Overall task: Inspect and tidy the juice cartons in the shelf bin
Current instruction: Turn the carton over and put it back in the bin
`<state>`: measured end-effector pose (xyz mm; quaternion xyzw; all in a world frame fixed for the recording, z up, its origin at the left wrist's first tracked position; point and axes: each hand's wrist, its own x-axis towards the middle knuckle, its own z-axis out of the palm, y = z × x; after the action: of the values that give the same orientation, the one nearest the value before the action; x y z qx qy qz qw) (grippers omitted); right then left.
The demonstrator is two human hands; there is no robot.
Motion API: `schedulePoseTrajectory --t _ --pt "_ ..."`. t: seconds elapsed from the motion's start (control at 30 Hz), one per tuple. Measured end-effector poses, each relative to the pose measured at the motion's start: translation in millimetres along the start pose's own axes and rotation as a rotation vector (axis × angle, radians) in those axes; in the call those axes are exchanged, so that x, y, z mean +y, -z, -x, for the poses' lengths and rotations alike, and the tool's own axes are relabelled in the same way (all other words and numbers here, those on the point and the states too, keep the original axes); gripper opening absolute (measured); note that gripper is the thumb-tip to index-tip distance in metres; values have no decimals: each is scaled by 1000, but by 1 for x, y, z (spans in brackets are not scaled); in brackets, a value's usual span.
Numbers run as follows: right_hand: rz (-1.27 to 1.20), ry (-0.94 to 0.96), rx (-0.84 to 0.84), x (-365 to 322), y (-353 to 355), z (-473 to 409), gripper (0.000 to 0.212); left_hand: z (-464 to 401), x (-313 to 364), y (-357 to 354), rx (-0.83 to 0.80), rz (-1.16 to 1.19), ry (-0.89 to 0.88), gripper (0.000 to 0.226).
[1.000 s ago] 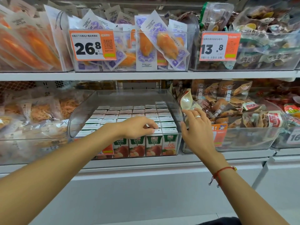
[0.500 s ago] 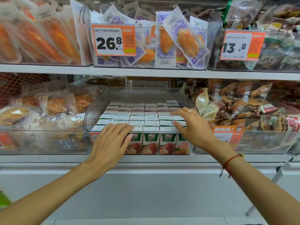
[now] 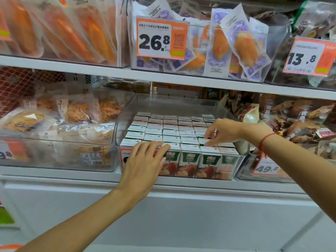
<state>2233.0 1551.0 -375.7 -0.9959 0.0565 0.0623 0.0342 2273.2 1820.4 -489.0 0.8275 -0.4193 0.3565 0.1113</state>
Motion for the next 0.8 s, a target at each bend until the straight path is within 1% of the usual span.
schedulePoseTrajectory --t 0.17,0.27,0.4,0.5,0.57,0.67,0.73,0.8 --pt "28 36 -17 0 0 -4 34 1 0 -1 15 -4 -4 38" --pt "-2 56 12 3 0 5 37 2 0 -2 42 20 -4 35" --pt "-80 75 146 3 7 28 38 3 1 -1 29 48 17 34" --pt "-148 103 309 -2 8 49 33 2 1 1 1 58 34 36" --pt "-245 127 450 -7 7 62 31 2 2 3 -30 77 44 36" --pt "-556 188 653 -26 7 80 32 0 1 9 -154 133 72 40" --pt "-750 204 721 -47 4 91 30 -2 -1 15 -227 204 93 43" --pt "-897 209 712 -69 -3 98 28 -5 -2 24 -244 336 144 42"
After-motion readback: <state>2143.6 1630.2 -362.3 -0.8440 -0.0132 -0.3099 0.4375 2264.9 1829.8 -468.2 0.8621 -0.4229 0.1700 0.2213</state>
